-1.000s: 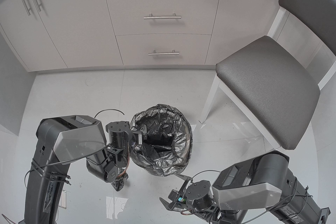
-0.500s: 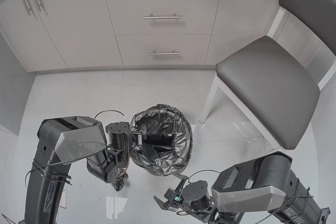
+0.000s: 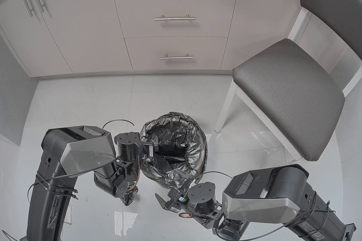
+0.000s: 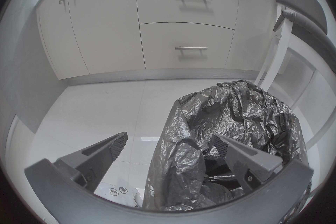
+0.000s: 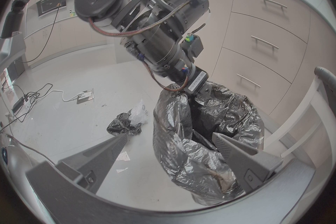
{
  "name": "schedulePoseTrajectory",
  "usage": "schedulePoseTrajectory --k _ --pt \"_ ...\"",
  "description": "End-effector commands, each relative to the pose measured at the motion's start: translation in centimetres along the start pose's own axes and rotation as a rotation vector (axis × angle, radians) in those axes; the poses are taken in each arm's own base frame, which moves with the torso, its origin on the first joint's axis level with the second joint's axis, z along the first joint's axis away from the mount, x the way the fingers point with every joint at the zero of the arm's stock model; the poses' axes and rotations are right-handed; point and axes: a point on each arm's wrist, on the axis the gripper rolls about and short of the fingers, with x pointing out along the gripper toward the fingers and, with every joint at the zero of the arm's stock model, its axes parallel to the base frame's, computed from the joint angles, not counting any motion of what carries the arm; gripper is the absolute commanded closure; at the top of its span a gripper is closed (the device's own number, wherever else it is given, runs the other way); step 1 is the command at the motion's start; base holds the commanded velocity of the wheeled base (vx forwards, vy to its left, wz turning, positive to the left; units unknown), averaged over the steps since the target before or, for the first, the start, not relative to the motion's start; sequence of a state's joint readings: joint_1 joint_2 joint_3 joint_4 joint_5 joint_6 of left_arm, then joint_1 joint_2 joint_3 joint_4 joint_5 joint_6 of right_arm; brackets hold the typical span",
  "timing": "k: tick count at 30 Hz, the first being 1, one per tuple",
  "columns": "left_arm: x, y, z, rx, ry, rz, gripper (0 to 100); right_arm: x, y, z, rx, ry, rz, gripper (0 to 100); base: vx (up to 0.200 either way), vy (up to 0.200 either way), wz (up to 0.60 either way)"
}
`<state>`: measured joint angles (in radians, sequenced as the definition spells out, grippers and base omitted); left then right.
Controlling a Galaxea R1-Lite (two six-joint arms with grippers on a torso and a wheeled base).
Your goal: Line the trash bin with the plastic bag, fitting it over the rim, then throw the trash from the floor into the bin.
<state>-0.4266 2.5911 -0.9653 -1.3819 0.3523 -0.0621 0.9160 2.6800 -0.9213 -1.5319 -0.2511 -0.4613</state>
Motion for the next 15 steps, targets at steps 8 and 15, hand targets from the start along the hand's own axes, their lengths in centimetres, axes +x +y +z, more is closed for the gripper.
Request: schedulePoseTrajectory --k 8,15 --pt "0.2 0.2 -0.2 -0.003 0.002 0.005 0 -1.3 0.6 -0.5 -0.031 0.067 0.085 0 0.0 0.0 0.0" --pt "0.3 0.3 -0.9 0.001 0.018 0.006 0 -1.9 1.2 -0.2 -0.047 0.091 0.156 0 0.0 0.0 0.0"
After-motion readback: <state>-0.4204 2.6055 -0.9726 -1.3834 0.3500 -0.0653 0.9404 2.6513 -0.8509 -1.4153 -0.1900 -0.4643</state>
